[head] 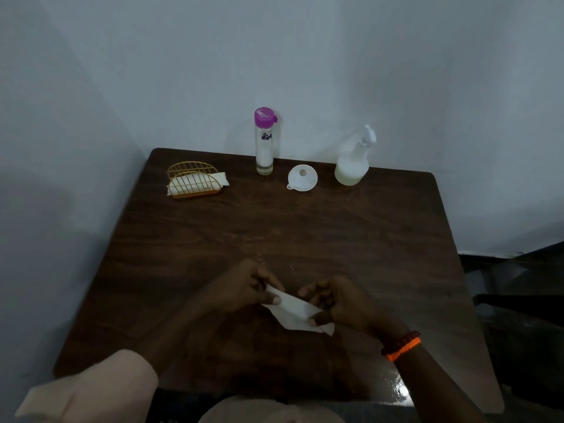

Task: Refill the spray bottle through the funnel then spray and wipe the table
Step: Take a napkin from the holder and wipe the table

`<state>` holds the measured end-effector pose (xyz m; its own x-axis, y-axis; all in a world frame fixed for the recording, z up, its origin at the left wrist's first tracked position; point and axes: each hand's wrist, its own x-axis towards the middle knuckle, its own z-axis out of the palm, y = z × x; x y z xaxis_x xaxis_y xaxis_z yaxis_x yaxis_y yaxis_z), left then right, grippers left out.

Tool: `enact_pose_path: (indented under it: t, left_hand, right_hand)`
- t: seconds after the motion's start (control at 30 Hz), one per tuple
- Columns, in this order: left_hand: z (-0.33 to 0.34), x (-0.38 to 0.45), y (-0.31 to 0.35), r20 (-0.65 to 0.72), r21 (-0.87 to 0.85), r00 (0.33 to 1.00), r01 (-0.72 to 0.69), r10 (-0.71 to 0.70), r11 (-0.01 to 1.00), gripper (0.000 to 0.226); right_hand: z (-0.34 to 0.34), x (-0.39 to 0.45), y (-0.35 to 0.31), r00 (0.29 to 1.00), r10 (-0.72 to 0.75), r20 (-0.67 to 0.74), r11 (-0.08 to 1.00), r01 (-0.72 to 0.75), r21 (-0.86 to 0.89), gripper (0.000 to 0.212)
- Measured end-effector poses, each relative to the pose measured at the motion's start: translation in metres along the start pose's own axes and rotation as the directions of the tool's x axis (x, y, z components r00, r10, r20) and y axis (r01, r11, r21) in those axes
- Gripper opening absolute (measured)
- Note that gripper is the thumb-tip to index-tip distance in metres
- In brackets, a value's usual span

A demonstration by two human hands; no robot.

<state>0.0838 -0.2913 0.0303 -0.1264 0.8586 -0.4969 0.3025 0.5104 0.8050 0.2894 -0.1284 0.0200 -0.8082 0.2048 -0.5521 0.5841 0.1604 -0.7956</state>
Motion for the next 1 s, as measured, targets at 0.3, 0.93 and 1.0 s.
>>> enact_pose_path:
  t: [0.3, 0.93, 1.0]
  left_hand:
    - [-0.082, 0.038, 0.001, -0.346, 0.167, 0.907, -0.193, 0.241, 0.967, 0.011]
    - [-0.013, 0.023, -0.12, -0.548, 0.429, 0.837, 0.267, 0.014, 0.863, 0.047]
    - [-0.012, 0.019, -0.12, -0.585, 0.418, 0.811, 0.3, 0.002, 0.858, 0.047]
  right_hand:
    - [-0.056, 0.065, -0.054, 0.935, -0.192, -0.299, 0.966, 0.126, -0.227, 0.013]
    - [0.071, 0.136, 0.01, 0.931, -0.13, -0.341, 0.748, -0.133, -0.65, 0.06]
    - [0.082, 0.14, 0.009, 0.916, -0.116, -0.383, 0.754, -0.17, -0.634, 0.059]
